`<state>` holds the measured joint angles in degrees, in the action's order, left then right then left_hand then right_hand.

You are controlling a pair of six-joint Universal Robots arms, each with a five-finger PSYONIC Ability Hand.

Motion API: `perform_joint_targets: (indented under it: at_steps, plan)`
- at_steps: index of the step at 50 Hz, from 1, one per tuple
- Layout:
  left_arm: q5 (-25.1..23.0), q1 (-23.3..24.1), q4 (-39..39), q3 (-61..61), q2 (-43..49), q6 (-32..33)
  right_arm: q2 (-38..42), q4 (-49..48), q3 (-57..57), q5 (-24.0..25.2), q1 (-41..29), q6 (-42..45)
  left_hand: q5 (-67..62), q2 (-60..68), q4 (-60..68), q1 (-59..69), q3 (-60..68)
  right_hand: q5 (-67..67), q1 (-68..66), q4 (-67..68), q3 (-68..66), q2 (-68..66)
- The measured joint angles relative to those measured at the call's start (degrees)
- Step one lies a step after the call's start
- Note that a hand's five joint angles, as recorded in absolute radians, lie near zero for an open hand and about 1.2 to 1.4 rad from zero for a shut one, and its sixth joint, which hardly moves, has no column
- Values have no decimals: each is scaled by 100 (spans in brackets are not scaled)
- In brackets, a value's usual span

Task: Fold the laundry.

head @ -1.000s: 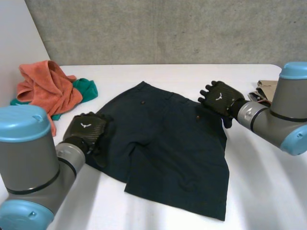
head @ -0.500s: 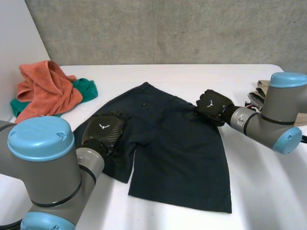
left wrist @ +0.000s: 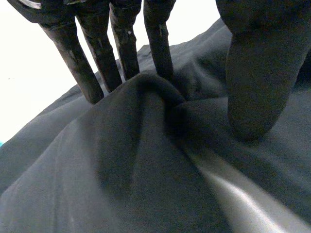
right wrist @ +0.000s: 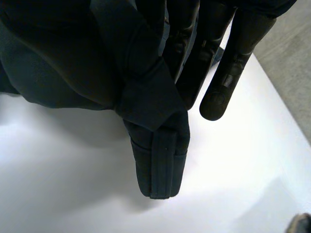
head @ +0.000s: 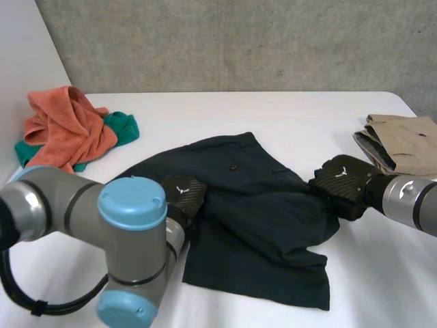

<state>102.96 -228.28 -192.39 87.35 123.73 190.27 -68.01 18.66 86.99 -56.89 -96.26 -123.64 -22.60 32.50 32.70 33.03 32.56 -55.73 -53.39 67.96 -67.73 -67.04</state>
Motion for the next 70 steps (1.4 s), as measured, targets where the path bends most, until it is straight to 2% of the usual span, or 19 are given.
perform_joint_targets:
  at_steps: [4, 6, 9, 13, 18, 27, 29, 30, 33, 34, 37, 46, 50, 53, 56, 59, 61, 64, 70]
  plan:
    - [226, -40, -144, -292, 299, 362, -167, 23, 205, -4, -5, -170, -220, 272, 228, 315, 226, 0, 0, 0, 0, 0]
    - [416, -123, -420, -513, 513, 826, -290, 20, 328, -7, -15, -327, -2051, 2183, 2177, 2261, 2165, 0, 0, 0, 0, 0]
    - [541, -270, -871, -705, 696, 1441, -428, 11, 443, -11, -31, -588, -2896, 3102, 3106, 2991, 3066, 0, 0, 0, 0, 0]
    - [563, -525, -1526, -929, 863, 2268, -556, -5, 524, -13, -63, -1029, -2959, 3296, 3289, 3048, 3245, 0, 0, 0, 0, 0]
    - [222, -910, -2221, -1379, 1108, 3135, -609, -89, 539, -14, -282, -1813, -3012, 3305, 3303, 3284, 3245, -2, 0, 0, 0, 0]
    - [-588, -1157, -2453, -2142, 1580, 3333, -93, -707, 283, -370, -1192, -2994, -2977, 3115, 3122, 3079, 3145, -49, -6, 1, 0, 0]
    - [-664, -1194, -2427, -2161, 1617, 3307, 224, -928, 124, -739, -1534, -3227, -1122, 1096, 1144, 910, 1124, -49, -90, 2, 0, 0]
    - [-689, -1215, -2406, -2109, 1613, 3288, 419, -1037, 14, -1000, -1730, -3327, -547, 485, 553, 227, 616, -49, -155, 3, 0, 0]
    - [-699, -1231, -2377, -1947, 1548, 3254, 613, -1137, -116, -1289, -1917, -3409, -547, 485, 553, 227, 616, -49, -166, 3, 0, 0]
    - [-696, -1232, -2362, -1782, 1435, 3218, 671, -1160, -160, -1386, -1972, -3430, 861, -809, -862, -1092, -786, -49, -166, 3, 0, 0]
    - [-676, -1219, -2332, -1115, 855, 3022, 872, -1244, -406, -1799, -2155, -3500, 1675, -1603, -1645, -1612, -1592, -49, -217, 3, 0, 0]
    - [-656, -1101, -2207, 553, -985, 2077, 723, -1241, -564, -1909, -2154, -3610, 1595, -1547, -1592, -1570, -1562, -49, -217, 4, 0, 0]
    - [-655, -889, -1598, 1476, -2107, 1270, 540, -1296, -600, -1910, -2138, -3767, 980, -1006, -1017, -1003, -1010, -49, -217, 4, 0, 0]
    - [-659, -763, -1016, 1803, -2477, 810, 473, -1336, -633, -1912, -2124, -3904, 673, -672, -701, -663, -678, -49, -217, 4, 0, 0]
    - [-669, -627, -233, 2025, -2693, 253, 422, -1364, -669, -1913, -2111, -4028, 417, -446, -428, -465, -443, -49, -217, 4, 0, 0]
    - [-676, -583, 63, 2066, -2724, 39, 406, -1369, -677, -1914, -2109, -4056, 417, -446, -428, -465, -443, -49, -217, 4, 0, 0]
    - [-700, -491, 780, 2105, -2707, -541, 361, -1374, -688, -1918, -2109, -4101, 417, -446, -428, -465, -443, -49, -217, 4, 0, 0]
    - [-717, -440, 1210, 2075, -2545, -1035, 323, -1371, -680, -1919, -2108, -4112, 428, -446, -435, -467, -443, -49, -217, 4, 0, 0]
    - [-718, -365, 1165, 2014, -2186, -1289, 266, -1367, -639, -1915, -2102, -4110, 426, -446, -434, -466, -443, -49, -217, 4, 0, 0]
